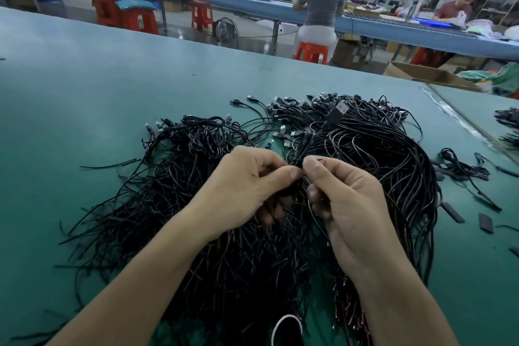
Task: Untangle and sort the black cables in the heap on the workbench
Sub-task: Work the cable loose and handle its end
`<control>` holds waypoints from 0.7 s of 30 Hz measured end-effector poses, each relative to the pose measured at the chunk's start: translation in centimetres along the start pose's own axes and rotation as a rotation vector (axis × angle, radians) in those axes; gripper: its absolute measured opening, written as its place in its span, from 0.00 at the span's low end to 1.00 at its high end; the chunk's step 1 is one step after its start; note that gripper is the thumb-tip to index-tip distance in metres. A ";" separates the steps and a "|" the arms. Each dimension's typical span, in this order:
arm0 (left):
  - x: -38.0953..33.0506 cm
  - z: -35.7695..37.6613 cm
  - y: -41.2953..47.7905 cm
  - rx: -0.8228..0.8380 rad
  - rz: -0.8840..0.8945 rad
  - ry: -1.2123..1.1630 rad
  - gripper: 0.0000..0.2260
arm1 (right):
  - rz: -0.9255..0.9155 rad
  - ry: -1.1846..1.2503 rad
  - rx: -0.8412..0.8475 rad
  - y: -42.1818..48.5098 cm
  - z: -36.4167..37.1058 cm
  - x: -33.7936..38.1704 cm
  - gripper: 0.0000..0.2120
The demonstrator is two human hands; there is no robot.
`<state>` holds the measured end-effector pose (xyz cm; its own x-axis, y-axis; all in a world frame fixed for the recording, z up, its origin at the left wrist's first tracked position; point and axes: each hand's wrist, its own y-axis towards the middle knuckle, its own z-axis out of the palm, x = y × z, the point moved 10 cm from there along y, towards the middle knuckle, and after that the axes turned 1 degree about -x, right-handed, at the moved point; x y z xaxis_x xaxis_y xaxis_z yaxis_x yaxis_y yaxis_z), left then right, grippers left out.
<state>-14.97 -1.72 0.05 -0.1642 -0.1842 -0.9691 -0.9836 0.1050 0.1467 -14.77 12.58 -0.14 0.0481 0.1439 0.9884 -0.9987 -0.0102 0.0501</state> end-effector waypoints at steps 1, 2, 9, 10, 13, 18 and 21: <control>0.3 -0.9 0.2 -0.056 -0.007 0.003 0.08 | -0.020 -0.001 -0.016 0.0 -0.2 0.1 0.05; 0.8 -1.9 0.4 -0.122 -0.017 0.014 0.07 | -0.055 -0.035 -0.040 0.1 -0.7 0.3 0.03; 5.3 -8.9 1.0 -0.560 -0.164 -0.106 0.04 | -0.118 -1.081 -0.137 1.1 -3.7 -0.2 0.13; 5.8 -9.5 1.1 -0.599 -0.180 -0.150 0.05 | -0.071 -1.194 -0.121 1.2 -3.7 -1.0 0.16; 7.1 -10.1 1.4 -0.650 -0.241 -0.328 0.10 | -0.022 -1.388 -0.124 1.0 -3.3 -1.9 0.20; 8.2 -9.4 0.7 -0.672 -0.271 -0.364 0.20 | -0.056 -1.447 -0.138 1.4 -2.7 -2.0 0.19; 7.6 -9.4 0.1 -0.714 -0.232 -0.255 0.09 | -0.026 -1.488 -0.181 2.6 -3.3 -1.9 0.21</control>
<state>-16.99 -12.27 -5.43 -0.0120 0.1141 -0.9934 -0.8148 -0.5770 -0.0565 -17.56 15.57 -2.39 -0.0722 -0.9702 0.2312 -0.9805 0.1114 0.1616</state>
